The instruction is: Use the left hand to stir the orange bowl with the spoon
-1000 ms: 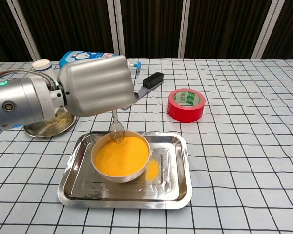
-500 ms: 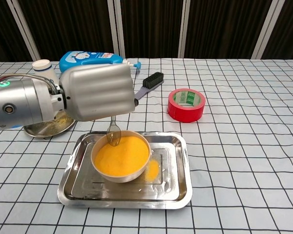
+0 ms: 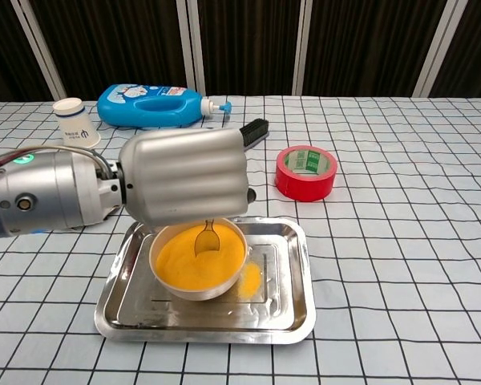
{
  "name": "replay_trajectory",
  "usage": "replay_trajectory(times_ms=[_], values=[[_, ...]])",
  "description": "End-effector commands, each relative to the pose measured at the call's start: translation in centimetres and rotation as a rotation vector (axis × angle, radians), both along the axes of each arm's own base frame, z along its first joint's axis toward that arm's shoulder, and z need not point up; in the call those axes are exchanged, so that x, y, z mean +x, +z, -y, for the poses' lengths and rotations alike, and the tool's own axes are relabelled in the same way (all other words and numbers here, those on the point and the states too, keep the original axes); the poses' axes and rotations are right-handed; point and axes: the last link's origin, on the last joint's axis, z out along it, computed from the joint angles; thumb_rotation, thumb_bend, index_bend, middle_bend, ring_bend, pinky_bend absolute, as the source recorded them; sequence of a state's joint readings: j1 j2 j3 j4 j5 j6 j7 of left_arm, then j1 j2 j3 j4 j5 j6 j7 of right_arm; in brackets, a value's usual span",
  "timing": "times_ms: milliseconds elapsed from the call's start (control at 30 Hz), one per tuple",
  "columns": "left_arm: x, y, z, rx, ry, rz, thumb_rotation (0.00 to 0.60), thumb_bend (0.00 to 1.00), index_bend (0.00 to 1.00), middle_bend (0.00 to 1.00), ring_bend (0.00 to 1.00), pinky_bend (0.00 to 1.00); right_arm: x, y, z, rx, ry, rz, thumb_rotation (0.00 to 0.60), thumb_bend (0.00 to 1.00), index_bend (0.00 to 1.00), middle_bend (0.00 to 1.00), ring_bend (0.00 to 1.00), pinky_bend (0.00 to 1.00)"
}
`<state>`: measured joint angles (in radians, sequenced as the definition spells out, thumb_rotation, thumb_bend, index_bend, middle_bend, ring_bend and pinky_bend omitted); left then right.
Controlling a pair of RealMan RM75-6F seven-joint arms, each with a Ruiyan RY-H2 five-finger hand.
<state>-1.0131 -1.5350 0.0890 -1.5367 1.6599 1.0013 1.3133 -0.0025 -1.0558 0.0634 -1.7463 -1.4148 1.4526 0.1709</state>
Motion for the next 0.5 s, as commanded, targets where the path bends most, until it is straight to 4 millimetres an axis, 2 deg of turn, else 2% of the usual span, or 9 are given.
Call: replay_trajectory(times_ms=[33,267,500], values=[[0.1,-0.1,0.4,-0.022,-0.004,0.012,0.600,0.60,0.83,1.00,1.00,1.00,0.0,0.0,0.0,-0.001,0.001,0.000,0.600,0.20,0.00,0.00,0.00,0.00],[0.1,0.4,0.9,-0.043,-0.008,0.053,0.600,0.60,0.83,1.00,1.00,1.00,0.0,0.0,0.0,0.000,0.000,-0.002,0.600,0.20,0.00,0.00,0.00,0.00],[-0.6,1.9,0.3,-0.026,-0.001,0.059,0.600,0.60,0.83,1.00,1.00,1.00,0.0,-0.1,0.0,0.003,-0.002,-0.001,0.600,0.20,0.00,0.00,0.00,0.00]])
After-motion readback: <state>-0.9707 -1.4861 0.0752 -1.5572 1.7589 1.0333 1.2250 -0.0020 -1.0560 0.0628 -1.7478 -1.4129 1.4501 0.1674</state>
